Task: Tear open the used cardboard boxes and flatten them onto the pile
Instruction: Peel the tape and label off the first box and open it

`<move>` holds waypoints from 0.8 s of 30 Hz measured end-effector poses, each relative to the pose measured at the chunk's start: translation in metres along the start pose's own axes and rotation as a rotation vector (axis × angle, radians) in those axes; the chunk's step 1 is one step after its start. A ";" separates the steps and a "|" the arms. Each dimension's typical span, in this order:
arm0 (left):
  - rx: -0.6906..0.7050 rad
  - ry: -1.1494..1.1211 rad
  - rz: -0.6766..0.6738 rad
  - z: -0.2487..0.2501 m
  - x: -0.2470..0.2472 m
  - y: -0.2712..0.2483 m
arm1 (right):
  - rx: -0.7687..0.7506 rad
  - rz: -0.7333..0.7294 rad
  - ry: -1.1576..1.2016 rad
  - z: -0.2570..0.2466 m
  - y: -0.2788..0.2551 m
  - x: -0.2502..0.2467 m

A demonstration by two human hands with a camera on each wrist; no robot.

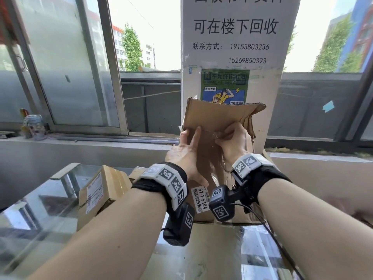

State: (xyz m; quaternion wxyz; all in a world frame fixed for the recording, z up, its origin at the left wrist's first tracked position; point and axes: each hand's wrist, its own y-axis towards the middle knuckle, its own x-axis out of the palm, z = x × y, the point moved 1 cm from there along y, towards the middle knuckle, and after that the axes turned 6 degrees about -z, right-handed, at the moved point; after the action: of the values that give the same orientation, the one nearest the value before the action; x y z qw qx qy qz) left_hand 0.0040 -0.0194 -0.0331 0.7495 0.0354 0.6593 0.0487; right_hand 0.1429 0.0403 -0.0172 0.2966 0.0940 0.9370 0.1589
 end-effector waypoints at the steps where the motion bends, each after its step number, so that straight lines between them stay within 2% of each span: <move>1: -0.003 -0.003 0.001 -0.001 -0.001 0.000 | -0.003 -0.001 0.000 -0.001 0.002 0.000; 7: -0.007 0.000 -0.007 -0.002 -0.003 0.002 | -0.042 -0.100 -0.085 -0.004 0.005 0.000; 11: -0.009 0.014 -0.011 -0.001 -0.004 0.004 | -0.049 -0.105 -0.069 -0.001 0.009 -0.004; 24: -0.029 0.018 -0.034 -0.001 -0.006 0.005 | -0.161 -0.276 0.076 0.007 0.012 -0.007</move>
State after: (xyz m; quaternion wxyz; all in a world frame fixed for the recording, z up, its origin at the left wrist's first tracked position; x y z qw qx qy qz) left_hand 0.0022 -0.0149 -0.0269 0.7448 0.0127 0.6656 0.0457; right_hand 0.1537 0.0514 -0.0153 0.2863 -0.0658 0.9359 0.1946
